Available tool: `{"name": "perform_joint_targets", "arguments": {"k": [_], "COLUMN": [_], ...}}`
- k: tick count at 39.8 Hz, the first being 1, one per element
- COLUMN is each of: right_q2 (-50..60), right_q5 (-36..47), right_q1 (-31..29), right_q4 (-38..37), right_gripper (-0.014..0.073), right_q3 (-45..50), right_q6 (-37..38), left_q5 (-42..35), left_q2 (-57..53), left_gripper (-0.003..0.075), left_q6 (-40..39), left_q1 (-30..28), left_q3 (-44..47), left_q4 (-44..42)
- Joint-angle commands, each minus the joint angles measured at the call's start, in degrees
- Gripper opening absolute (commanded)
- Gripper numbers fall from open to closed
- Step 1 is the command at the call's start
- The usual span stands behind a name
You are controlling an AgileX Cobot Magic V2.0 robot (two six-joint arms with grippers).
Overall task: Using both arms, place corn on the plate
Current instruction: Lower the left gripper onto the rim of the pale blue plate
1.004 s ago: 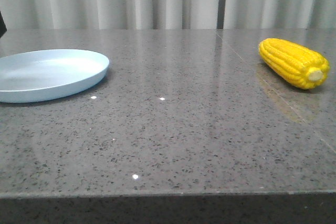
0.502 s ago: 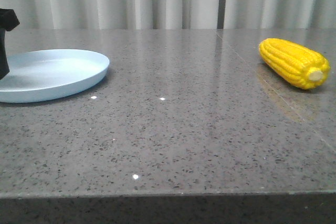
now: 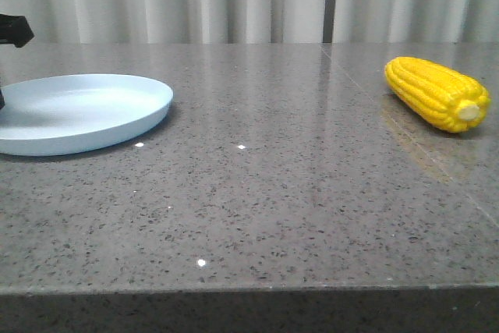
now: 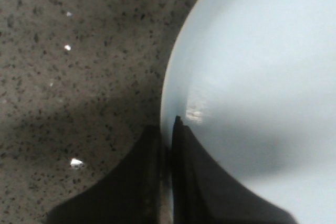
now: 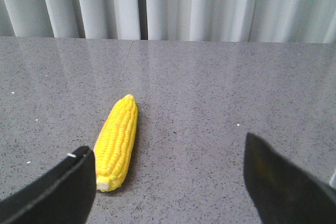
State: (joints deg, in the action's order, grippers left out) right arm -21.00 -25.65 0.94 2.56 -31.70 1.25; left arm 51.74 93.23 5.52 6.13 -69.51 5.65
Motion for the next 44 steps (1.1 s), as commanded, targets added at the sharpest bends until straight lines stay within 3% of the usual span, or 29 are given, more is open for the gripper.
{"name": "perform_joint_targets", "arguments": {"k": [1,9,18,29,44], "right_q2": [-0.69,-0.69,-0.69,-0.69,-0.69], "right_q5": [4.40,4.40,4.40,4.40,4.40], "right_q1": [-0.30,-0.30,-0.30,-0.30,-0.30], "right_q4": [-0.04,-0.04,-0.04,-0.04,-0.04], "right_gripper": [0.0600,0.0600,0.0600,0.0600,0.0600], "right_q3": [-2.06,-2.06,-2.06,-2.06,-2.06], "right_q6": [-0.40,-0.40,-0.40,-0.40,-0.40], "left_q5": [0.40,4.47,6.33,4.04,1.34], "left_q2": [-1.93,-1.93,-1.93,1.79,5.14], "left_gripper": [-0.0020,-0.0020,-0.0020,-0.0020,-0.0020], "left_q6": [-0.87,-5.20,-11.20,-14.65,-14.65], "left_q1": [0.15,1.49,7.89,12.98,15.53], "left_q3": [-1.58,-7.89,-13.54,-13.74,-13.74], "left_q4": [1.08,8.34,8.47,9.17,10.61]}}
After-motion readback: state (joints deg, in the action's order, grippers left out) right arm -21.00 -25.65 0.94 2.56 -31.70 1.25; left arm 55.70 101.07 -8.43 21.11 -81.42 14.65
